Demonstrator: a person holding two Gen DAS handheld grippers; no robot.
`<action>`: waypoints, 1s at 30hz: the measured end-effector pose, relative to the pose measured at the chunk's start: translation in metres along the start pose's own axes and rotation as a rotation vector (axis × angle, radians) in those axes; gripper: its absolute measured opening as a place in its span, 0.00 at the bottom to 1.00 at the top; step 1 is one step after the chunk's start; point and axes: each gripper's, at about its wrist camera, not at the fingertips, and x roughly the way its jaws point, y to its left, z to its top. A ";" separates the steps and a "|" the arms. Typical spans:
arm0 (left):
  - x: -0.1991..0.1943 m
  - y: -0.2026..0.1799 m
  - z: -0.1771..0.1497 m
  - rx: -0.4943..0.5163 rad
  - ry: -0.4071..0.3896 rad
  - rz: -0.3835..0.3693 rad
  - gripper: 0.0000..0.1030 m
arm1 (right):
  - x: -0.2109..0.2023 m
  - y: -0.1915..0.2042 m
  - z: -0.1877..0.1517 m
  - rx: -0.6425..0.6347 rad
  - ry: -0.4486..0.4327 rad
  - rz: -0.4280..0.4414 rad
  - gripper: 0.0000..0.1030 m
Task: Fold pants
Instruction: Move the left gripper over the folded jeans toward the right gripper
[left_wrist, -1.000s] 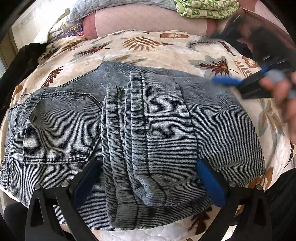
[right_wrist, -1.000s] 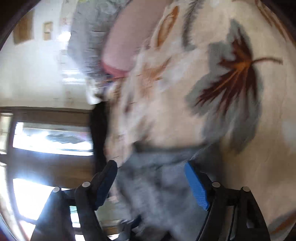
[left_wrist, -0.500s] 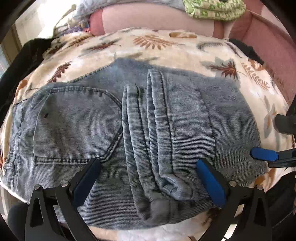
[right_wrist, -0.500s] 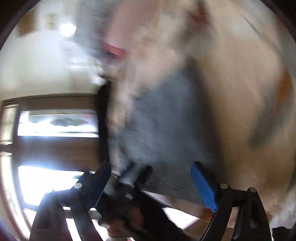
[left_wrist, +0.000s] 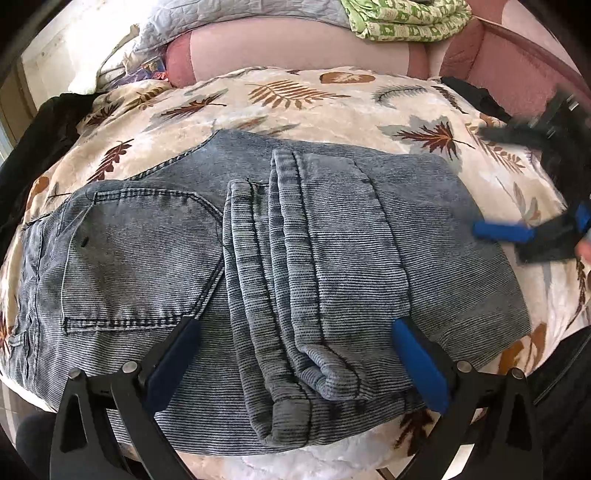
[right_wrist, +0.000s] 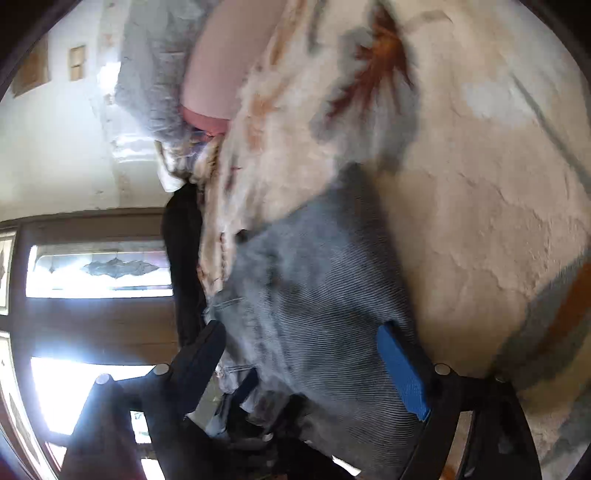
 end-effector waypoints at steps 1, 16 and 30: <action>-0.001 0.002 0.000 -0.009 -0.001 -0.007 1.00 | -0.003 0.007 0.001 -0.016 -0.010 0.004 0.84; -0.026 0.007 0.008 -0.026 -0.080 -0.089 1.00 | 0.040 -0.001 0.072 -0.021 0.046 -0.092 0.91; -0.043 0.093 0.022 -0.444 -0.060 -0.410 1.00 | -0.026 0.005 -0.068 -0.043 -0.038 0.126 0.92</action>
